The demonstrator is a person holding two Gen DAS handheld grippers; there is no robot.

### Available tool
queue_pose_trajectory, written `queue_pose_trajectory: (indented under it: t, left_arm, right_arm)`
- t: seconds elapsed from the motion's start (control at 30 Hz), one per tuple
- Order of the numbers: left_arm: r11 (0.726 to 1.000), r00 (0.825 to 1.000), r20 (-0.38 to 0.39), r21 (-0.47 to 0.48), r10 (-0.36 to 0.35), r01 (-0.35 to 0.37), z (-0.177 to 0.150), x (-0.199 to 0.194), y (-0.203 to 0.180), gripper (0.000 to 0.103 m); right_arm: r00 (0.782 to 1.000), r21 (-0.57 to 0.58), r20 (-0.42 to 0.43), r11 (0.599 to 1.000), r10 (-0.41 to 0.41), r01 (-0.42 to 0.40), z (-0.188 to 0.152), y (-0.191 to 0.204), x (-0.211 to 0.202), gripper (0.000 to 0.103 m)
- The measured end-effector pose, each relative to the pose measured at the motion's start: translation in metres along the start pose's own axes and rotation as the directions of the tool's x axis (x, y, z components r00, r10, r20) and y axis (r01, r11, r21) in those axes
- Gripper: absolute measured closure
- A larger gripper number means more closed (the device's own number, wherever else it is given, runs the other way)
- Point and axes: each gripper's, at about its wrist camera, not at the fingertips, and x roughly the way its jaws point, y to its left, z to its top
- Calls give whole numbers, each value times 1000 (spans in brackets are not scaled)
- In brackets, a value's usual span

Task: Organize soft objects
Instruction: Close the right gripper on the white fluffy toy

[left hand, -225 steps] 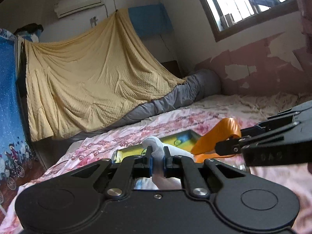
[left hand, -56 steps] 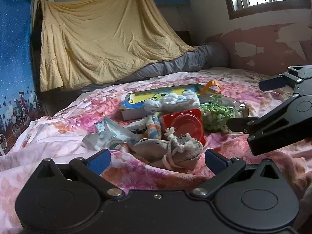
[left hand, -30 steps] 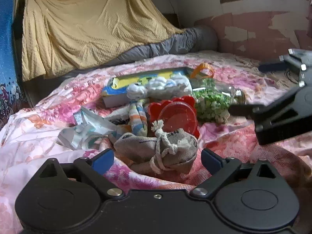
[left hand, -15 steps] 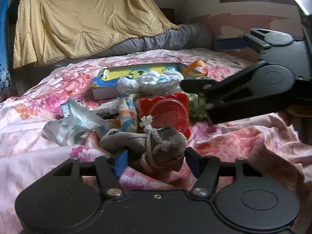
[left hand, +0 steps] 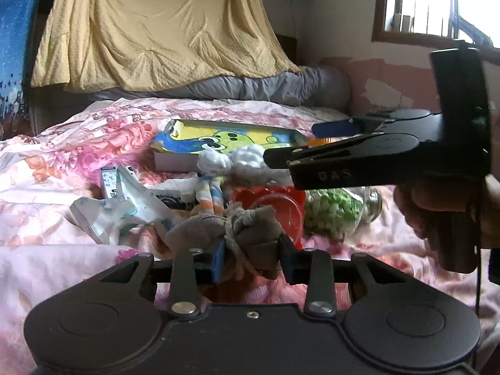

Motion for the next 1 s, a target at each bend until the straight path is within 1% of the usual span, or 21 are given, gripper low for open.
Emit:
queue_pose_trajectory:
  t: [0.07,0.13,0.23,0.27,0.3,0.33,0.4,0.43,0.5,0.6,0.77,1.0]
  left_arm:
    - [1000,1000,0,-18,-3,3,1,1,2,66]
    - [1000,1000,2,-22,-6,6,2,1,2,66]
    - [1000,1000,10,-18,-7,7,3,1,4,67]
    - [1000,1000,13,-18,-7,7,4,1,4,67]
    - [1000,1000,14,-23,-8,9,4,1,5,67]
    - [1000,1000,14,-27,-12,12,4,2,6,67]
    - [999,1000,16,-31,-14,14,5,3,7,67]
    - [999,1000,16,-34,-14,15,6,3,7,67]
    - [999,1000,16,-43,-17,18,6,3,8,68]
    - [999,1000,13,-49,-23,24,6,2,9,69]
    - [998,999,18,-59,-33,34,6,-1,10,72]
    - [998,998,57,-59,-21,24,6,-12,5,74]
  right_arm:
    - [999,23,-40,999,36,-35,4,-5,14,45]
    - [996,43,-60,997,61,-59,5,-10,27,49]
    - [992,46,-94,996,78,-74,5,-11,37,58]
    - [991,43,-109,996,78,-73,4,-10,40,67]
    - [989,44,-122,996,78,-73,4,-11,43,72]
    - [989,49,-126,996,79,-73,3,-11,46,75]
    - [986,58,-143,995,85,-78,1,-13,50,83]
    - [986,62,-145,995,86,-78,-4,-10,44,84]
    - [985,69,-145,994,92,-83,-6,-7,43,92]
    - [986,66,-139,994,94,-86,-7,-6,40,96]
    - [990,56,-115,995,85,-79,-5,-3,16,98]
    - [997,49,-37,997,62,-60,-1,-3,-17,99]
